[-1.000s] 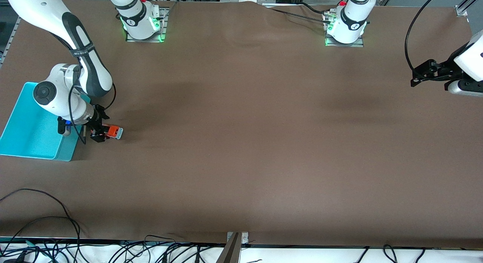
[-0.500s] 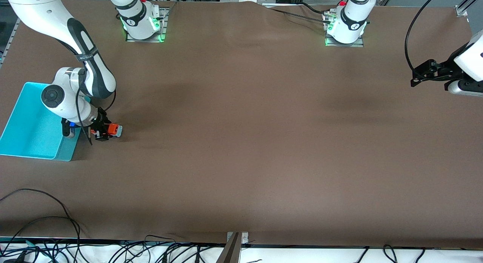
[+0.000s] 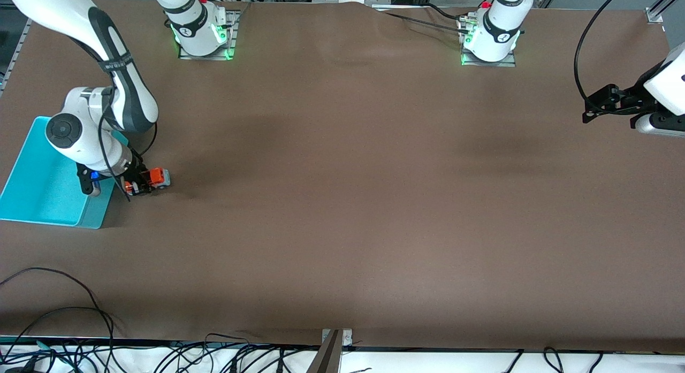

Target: Wind up bus and store in blue box

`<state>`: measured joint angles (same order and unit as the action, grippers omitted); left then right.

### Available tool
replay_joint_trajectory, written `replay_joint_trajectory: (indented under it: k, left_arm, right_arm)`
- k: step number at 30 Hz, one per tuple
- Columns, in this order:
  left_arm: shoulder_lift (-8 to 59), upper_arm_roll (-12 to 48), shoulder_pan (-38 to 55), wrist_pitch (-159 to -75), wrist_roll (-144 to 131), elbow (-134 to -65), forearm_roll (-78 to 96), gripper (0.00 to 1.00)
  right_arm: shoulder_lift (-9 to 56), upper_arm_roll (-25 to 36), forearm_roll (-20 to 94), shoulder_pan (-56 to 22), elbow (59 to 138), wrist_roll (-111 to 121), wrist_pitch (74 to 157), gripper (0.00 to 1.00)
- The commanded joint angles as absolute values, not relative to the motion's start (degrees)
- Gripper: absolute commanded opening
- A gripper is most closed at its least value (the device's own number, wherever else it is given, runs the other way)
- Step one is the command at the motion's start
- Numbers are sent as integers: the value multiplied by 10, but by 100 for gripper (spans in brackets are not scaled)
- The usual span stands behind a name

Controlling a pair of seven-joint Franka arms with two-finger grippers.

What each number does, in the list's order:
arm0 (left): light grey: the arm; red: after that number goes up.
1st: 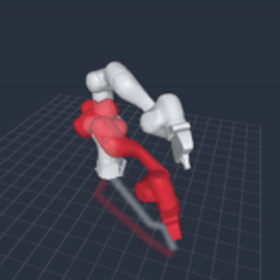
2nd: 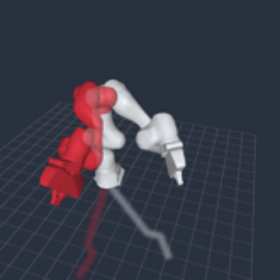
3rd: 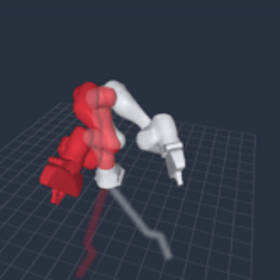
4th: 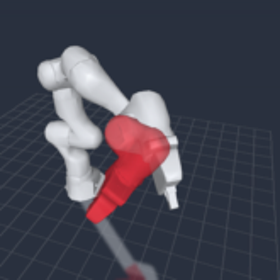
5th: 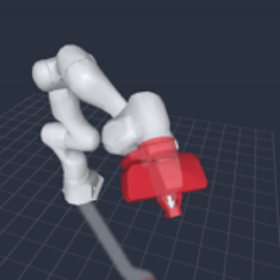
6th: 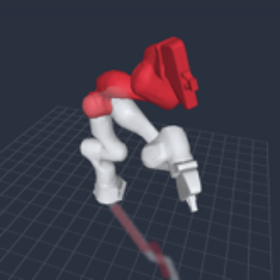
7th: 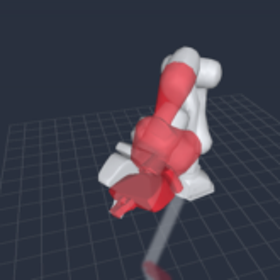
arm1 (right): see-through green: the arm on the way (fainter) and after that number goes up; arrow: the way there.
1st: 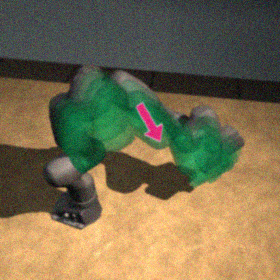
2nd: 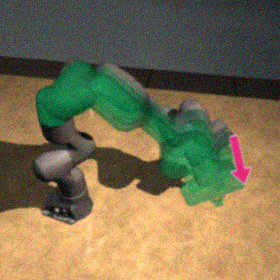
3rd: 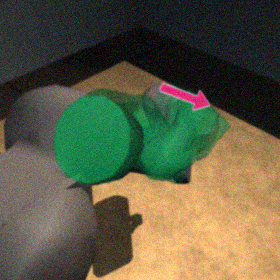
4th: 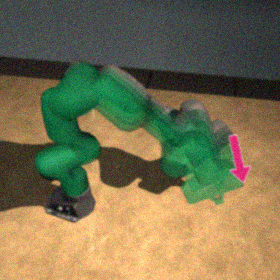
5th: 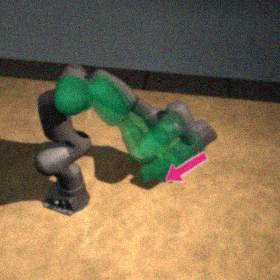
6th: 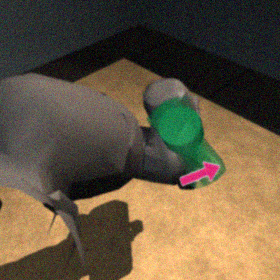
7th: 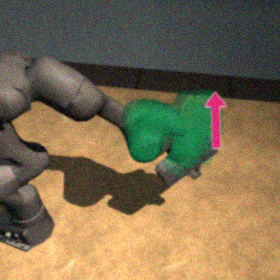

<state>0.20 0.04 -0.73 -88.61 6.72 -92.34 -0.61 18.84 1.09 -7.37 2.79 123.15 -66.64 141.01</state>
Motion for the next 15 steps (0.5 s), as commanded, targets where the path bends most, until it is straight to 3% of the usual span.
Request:
replay_joint_trajectory:
  k: [1,8,15]
  left_arm:
    - [15,1,-6,-870,60,-897,-8,100]
    - [15,1,-7,-870,62,-897,-8,100]
    - [15,1,-6,-870,61,-897,-8,100]
  right_arm:
    - [127,2,-77,31,1234,-500,1324,0]
    - [105,15,-69,39,1226,-257,1247,0]
    - [107,54,-78,52,1214,-133,1241,0]
